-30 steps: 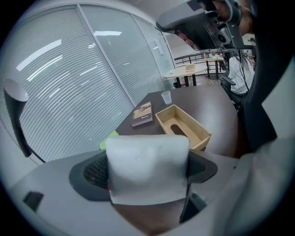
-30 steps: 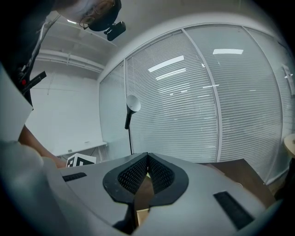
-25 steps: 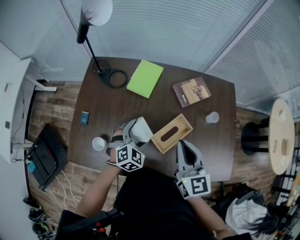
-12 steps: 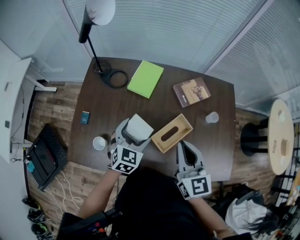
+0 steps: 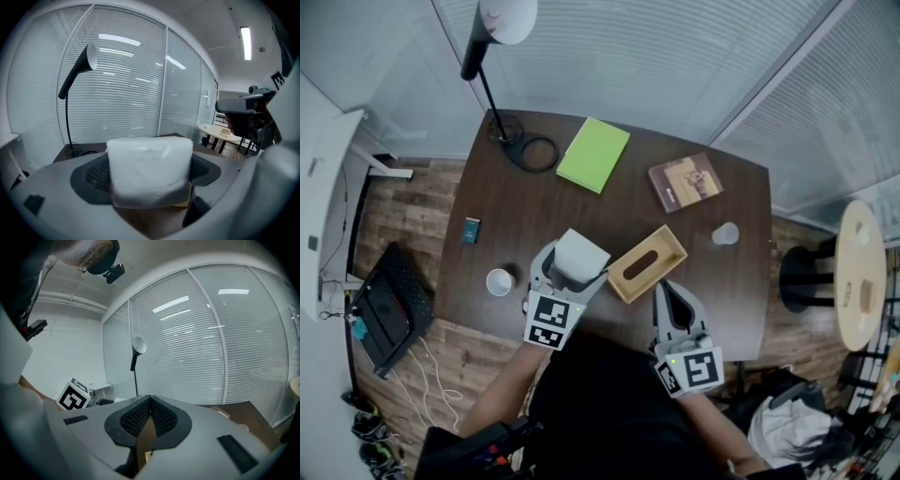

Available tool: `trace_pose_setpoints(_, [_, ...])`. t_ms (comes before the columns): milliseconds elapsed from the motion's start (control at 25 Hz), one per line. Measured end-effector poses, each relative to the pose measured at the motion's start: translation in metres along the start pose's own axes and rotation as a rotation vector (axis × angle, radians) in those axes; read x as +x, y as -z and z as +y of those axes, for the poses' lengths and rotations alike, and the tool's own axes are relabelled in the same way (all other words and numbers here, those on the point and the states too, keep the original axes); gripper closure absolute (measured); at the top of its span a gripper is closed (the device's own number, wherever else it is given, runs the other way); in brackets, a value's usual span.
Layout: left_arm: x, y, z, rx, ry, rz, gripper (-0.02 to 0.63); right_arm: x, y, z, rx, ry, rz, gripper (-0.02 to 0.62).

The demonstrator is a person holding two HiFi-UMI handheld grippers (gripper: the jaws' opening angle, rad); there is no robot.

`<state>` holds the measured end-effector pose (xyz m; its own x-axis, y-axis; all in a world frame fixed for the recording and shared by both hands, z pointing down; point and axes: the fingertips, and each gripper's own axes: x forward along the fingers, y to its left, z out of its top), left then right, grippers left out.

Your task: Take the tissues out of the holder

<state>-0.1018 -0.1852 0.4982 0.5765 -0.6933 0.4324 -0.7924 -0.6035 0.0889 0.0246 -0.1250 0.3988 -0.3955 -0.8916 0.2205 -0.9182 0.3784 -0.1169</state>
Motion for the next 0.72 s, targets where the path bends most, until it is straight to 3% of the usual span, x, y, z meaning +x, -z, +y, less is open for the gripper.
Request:
trace_pose_setpoints(240, [-0.019,-0.01,0.009,-0.044,-0.051,-0.053,0.133,0.005,-0.005,0.004,-0.015,0.0,-0.015,0.584])
trace_pose_setpoints(440, [-0.032,-0.026,0.002,-0.061,-0.016,-0.117,0.133,0.006,-0.008,0.0,-0.006,0.023,-0.017,0.584])
trace_pose_setpoints(720, [-0.066,-0.052,-0.003,-0.047,-0.031,-0.194,0.133,0.0,-0.015,-0.002,0.005,0.061,-0.026,0.584])
